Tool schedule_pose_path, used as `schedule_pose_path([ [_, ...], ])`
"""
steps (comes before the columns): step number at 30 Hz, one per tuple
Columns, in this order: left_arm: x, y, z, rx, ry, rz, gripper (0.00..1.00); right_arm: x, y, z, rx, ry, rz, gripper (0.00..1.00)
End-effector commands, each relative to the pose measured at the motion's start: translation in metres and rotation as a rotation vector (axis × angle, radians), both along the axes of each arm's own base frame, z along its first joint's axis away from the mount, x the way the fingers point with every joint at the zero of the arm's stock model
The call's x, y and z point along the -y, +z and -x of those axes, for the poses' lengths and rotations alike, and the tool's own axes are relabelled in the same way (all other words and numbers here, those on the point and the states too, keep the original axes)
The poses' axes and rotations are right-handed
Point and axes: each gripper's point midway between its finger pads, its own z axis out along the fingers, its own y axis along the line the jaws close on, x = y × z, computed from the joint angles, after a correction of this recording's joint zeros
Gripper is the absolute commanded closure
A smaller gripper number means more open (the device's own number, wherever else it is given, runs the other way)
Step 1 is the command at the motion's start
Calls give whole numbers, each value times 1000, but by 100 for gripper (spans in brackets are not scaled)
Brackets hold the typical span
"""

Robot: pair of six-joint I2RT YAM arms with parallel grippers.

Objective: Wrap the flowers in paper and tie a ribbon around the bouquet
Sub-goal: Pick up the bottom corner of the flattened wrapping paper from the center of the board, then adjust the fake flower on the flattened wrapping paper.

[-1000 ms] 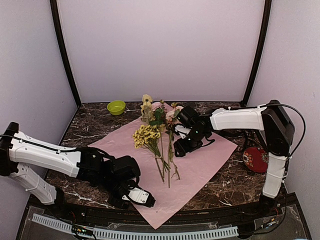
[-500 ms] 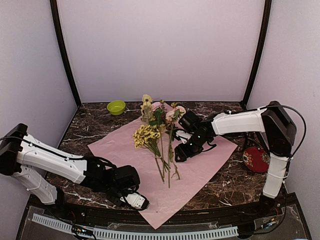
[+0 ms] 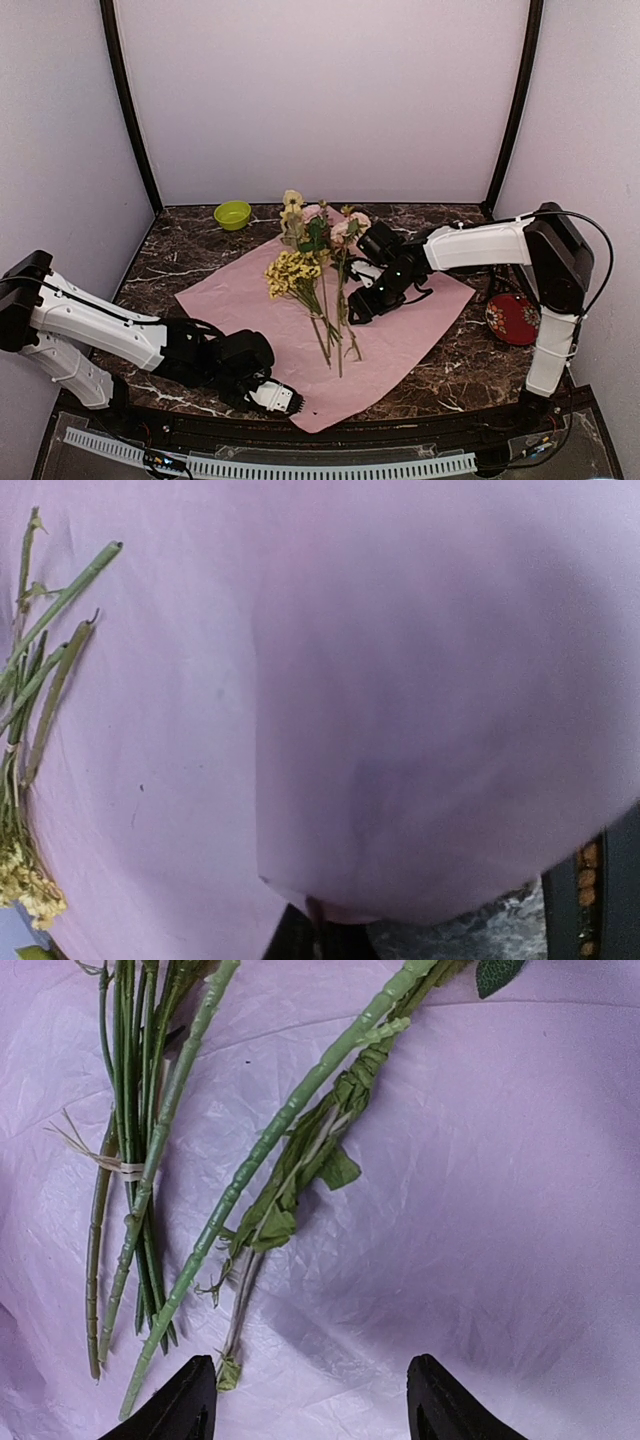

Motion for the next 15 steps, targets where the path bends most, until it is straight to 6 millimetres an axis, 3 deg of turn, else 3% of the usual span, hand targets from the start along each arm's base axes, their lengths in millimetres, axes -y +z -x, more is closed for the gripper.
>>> schedule_pose_path([
  [1, 9, 5, 3, -64, 63, 37, 100, -2, 8, 6, -2, 3, -25, 34],
  [7, 17, 18, -7, -200, 187, 104, 100, -10, -1, 14, -68, -10, -63, 40],
  [15, 17, 14, -7, -277, 218, 97, 100, -50, -10, 30, -154, 21, -168, 53],
])
